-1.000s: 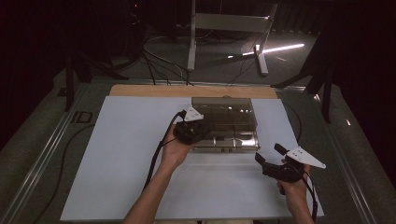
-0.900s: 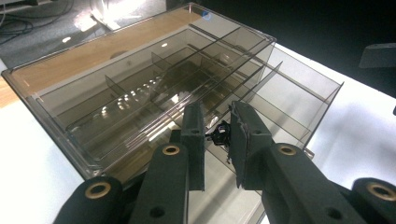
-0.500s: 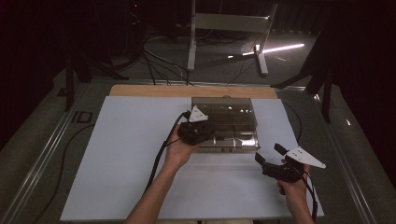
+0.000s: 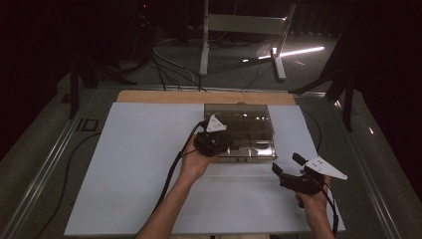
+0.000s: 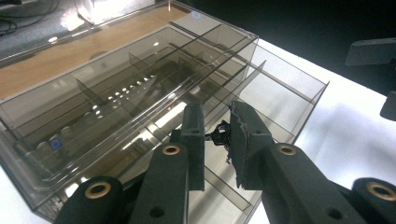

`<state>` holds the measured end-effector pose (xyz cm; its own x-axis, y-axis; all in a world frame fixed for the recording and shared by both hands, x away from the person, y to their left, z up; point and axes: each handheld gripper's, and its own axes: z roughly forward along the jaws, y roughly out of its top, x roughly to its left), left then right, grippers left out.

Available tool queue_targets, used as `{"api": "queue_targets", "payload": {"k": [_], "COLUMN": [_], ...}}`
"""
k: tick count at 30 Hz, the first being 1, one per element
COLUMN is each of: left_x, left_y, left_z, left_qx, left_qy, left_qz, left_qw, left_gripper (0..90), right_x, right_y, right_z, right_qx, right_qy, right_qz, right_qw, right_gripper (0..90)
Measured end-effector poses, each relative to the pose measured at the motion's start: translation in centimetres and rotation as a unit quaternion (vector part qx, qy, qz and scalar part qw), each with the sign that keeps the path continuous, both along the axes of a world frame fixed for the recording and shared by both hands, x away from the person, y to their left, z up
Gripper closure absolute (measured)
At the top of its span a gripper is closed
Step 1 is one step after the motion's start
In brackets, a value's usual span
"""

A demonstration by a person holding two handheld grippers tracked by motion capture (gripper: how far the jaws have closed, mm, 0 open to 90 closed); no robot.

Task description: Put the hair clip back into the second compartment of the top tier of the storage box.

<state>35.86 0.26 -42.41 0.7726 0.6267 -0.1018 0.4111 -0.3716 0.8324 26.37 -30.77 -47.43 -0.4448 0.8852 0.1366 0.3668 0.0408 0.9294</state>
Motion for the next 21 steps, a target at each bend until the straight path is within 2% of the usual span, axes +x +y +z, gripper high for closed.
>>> {"api": "queue_targets", "payload": {"k": [21], "left_x": [-0.3], "left_y": [-1.8], "left_z": [-0.7], "left_qx": [0.005], "left_qy": [0.007], "left_qz": [-0.017], "left_qw": [0.9998], "left_gripper": [77.6], "right_x": [0.0], "right_y": [0.0], "right_z": [0.0], "right_qx": [-0.002], "right_qy": [-0.001], "right_qz": [0.002], "right_qw": [1.0000], "right_gripper": [8.5]}}
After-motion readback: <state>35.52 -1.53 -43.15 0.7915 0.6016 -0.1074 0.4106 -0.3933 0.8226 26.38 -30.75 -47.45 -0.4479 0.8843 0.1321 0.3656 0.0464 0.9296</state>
